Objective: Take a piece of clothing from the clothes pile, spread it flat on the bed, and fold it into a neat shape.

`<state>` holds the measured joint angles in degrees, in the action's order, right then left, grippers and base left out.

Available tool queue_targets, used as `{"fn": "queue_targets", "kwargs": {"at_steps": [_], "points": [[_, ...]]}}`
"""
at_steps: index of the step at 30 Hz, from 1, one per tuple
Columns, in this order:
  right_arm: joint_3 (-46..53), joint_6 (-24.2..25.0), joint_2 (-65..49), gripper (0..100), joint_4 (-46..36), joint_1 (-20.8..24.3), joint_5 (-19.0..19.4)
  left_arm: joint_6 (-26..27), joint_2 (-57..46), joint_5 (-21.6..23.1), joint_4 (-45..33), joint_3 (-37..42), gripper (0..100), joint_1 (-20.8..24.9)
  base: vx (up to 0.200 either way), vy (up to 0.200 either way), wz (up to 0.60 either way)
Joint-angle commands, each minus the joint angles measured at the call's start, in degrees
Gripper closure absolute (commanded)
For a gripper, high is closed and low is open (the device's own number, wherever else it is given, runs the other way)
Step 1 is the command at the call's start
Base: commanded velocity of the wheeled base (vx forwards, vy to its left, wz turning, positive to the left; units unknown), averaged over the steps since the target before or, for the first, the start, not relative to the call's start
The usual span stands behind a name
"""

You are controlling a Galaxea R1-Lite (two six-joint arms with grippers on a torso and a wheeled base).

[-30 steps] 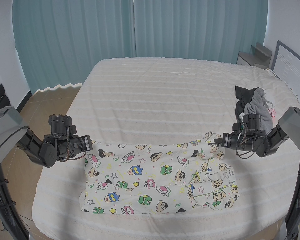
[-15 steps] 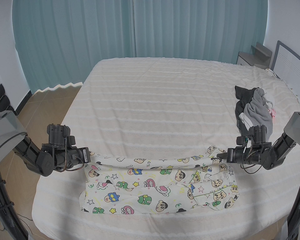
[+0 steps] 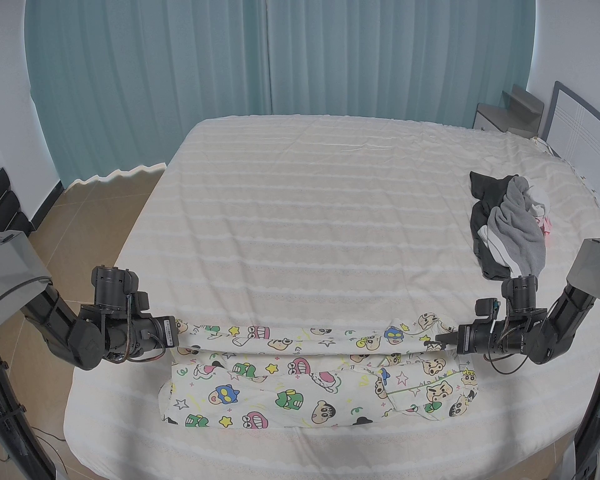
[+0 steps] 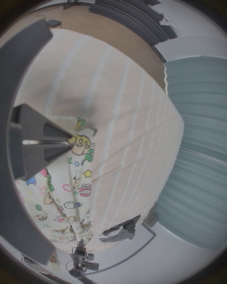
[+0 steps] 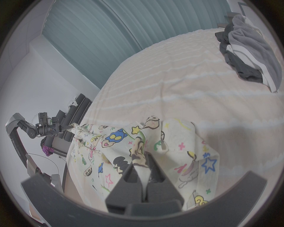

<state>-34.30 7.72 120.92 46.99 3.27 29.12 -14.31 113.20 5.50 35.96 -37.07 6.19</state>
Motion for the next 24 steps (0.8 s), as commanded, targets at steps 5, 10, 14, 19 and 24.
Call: {"fn": "queue_targets", "kwargs": {"at_steps": [5,10,14,19,24], "points": [[3.2,-0.5,1.3,100,0.0,0.0,0.1,-0.1,0.4,1.7,-0.1,3.3,100,0.6,0.000,0.000,0.00],[4.5,-0.6,1.3,100,0.0,0.1,0.1,-0.1,0.5,2.1,0.0,4.0,100,0.6,0.000,0.000,0.00],[4.6,-0.8,2.1,100,0.0,0.1,-0.4,-0.3,1.0,2.3,-0.1,4.3,100,0.8,0.000,0.000,0.00],[5.6,-0.4,2.4,0,0.5,-0.5,-0.5,-0.5,1.1,2.3,-0.1,6.0,0,0.8,0.000,0.000,0.00],[8.1,-0.3,1.5,0,1.5,-2.6,-0.5,-1.1,0.6,2.3,1.0,8.2,0,0.3,0.000,0.000,0.00]]}}
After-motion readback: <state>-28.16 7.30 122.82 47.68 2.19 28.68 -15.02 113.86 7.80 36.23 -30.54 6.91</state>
